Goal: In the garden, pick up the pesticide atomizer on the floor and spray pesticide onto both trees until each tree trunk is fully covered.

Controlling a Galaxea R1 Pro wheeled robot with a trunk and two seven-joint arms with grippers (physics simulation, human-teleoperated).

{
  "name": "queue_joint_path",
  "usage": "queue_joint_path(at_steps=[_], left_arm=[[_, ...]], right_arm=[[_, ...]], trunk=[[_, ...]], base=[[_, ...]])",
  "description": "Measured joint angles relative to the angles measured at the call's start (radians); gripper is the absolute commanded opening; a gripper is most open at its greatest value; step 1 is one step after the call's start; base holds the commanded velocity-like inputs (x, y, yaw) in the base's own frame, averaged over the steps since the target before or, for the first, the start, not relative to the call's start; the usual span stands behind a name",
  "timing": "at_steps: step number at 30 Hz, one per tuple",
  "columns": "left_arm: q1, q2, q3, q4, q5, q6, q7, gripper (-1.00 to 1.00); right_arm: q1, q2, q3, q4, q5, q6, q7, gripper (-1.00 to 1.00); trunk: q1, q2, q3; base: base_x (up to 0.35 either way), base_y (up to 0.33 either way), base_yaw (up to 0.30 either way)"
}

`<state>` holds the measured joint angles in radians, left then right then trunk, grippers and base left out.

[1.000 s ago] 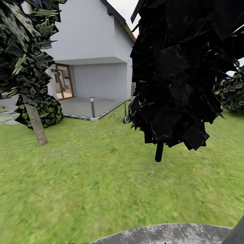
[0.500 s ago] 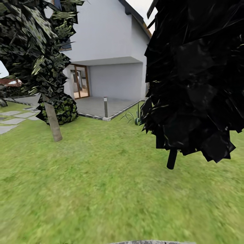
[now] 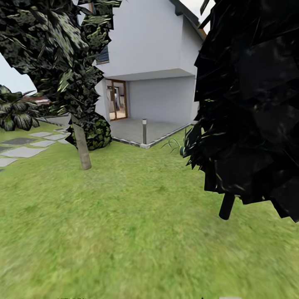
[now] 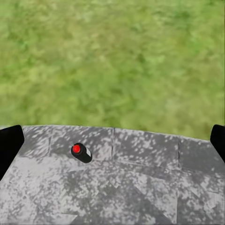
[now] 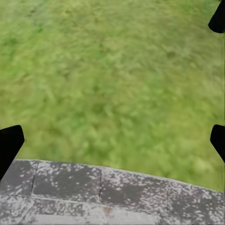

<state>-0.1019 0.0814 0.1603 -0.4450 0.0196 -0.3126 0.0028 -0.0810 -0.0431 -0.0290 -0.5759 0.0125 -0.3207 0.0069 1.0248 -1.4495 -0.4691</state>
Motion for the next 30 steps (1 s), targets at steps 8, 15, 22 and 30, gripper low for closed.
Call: queue_joint_path(at_steps=[8, 15, 22, 30], left_arm=[[0.0, 0.0, 0.0, -0.001, 0.0, 0.0, 0.0, 1.0], [0.0, 0.0, 0.0, -0.001, 0.0, 0.0, 0.0, 1.0], [0.0, 0.0, 0.0, -0.001, 0.0, 0.0, 0.0, 1.0], [0.0, 0.0, 0.0, -0.001, 0.0, 0.0, 0.0, 1.0]], right_arm=[[0.0, 0.0, 0.0, 0.0, 0.0, 0.0, 0.0, 1.0], [0.0, 0.0, 0.0, 0.0, 0.0, 0.0, 0.0, 1.0], [0.0, 0.0, 0.0, 0.0, 0.001, 0.0, 0.0, 1.0], [0.0, 0.0, 0.0, 0.0, 0.001, 0.0, 0.0, 1.0]], trunk=[[0.0, 0.0, 0.0], [0.0, 0.0, 0.0], [0.0, 0.0, 0.0], [0.0, 0.0, 0.0]], base=[[0.017, -0.011, 0.276], [0.0, 0.0, 0.276], [0.0, 0.0, 0.276], [0.028, -0.014, 0.276]])
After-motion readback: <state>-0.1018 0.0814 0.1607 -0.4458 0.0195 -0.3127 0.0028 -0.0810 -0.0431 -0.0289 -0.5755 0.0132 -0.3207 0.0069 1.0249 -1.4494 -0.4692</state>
